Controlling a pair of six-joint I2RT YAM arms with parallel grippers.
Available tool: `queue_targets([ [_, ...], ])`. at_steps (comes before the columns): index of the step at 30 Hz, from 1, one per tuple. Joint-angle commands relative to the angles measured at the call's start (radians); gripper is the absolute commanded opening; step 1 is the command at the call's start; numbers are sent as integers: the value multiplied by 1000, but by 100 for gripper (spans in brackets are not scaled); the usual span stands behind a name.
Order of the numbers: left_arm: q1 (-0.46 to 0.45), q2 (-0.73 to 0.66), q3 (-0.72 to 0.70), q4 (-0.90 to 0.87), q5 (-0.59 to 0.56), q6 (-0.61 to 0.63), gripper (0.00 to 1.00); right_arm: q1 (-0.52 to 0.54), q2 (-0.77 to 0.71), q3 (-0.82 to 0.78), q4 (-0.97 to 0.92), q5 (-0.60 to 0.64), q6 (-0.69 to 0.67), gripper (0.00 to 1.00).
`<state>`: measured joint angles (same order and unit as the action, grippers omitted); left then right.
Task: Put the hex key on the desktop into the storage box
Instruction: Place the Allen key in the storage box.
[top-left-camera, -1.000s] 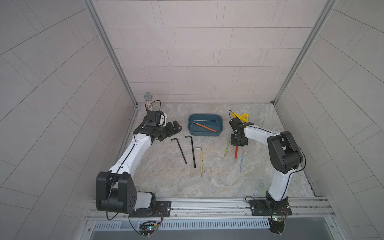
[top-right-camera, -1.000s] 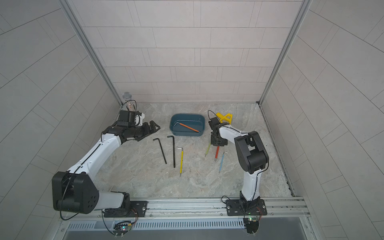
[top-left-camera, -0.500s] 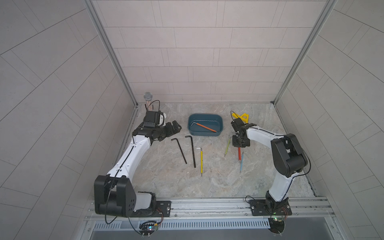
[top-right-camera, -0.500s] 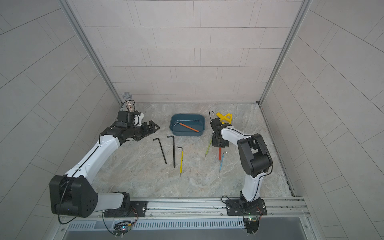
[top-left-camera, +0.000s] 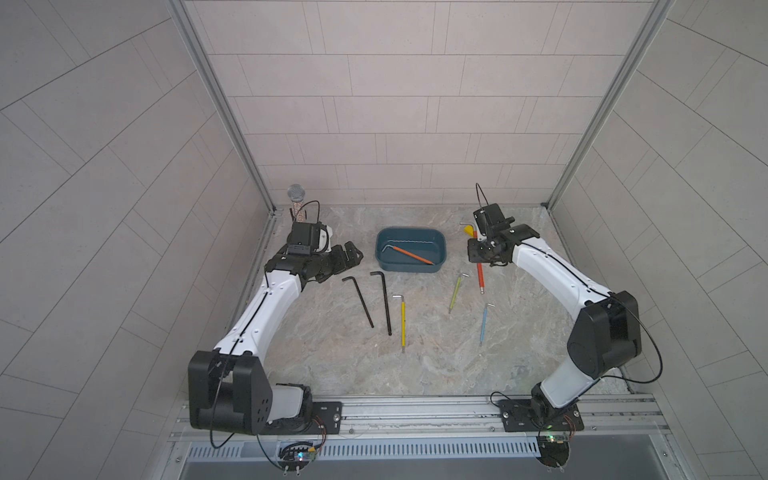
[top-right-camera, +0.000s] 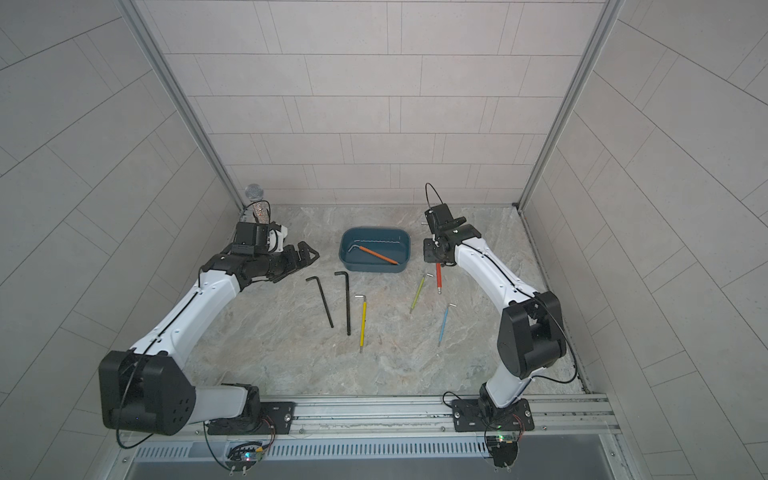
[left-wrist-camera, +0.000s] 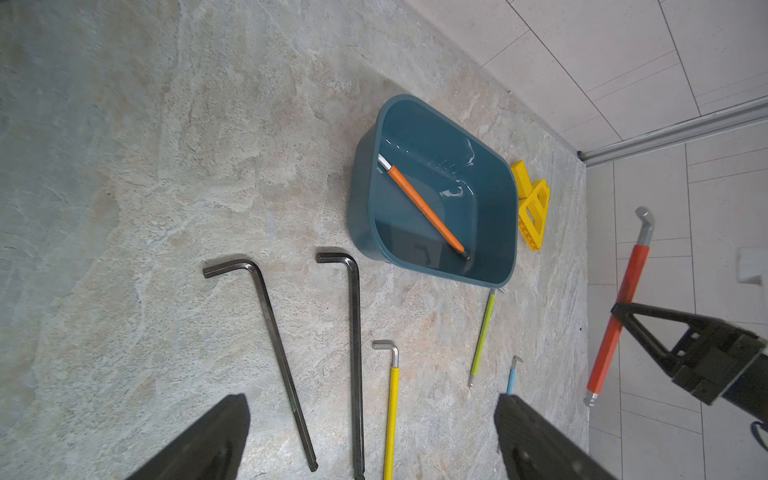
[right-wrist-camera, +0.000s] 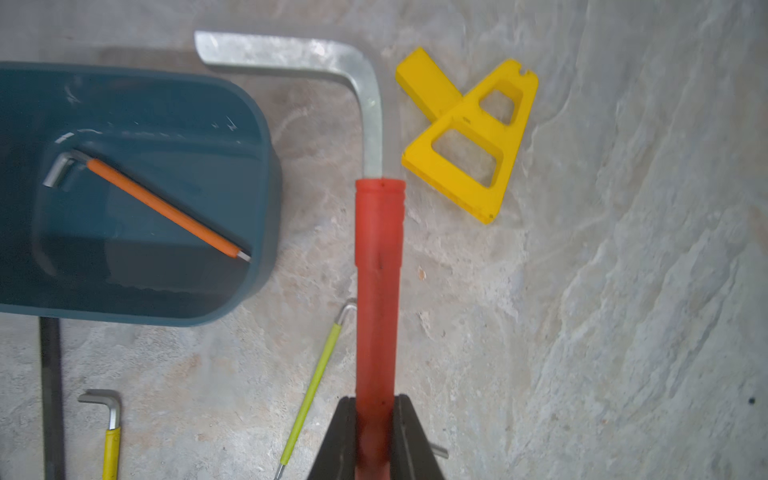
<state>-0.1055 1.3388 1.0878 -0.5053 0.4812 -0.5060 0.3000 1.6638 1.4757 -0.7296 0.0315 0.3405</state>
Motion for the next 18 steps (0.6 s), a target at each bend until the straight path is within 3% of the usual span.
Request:
queue_targets([
  [1, -5, -24, -14, 13, -2, -2, 100, 1, 74, 114, -24, -49, -153, 0],
  [11, -5, -24, -19, 13, -8, 1, 100, 22, 375, 520, -145, -105, -331, 0],
  [18, -4, -13, -18, 13, -4, 1, 100, 73, 495, 680, -176, -86, -415, 0],
])
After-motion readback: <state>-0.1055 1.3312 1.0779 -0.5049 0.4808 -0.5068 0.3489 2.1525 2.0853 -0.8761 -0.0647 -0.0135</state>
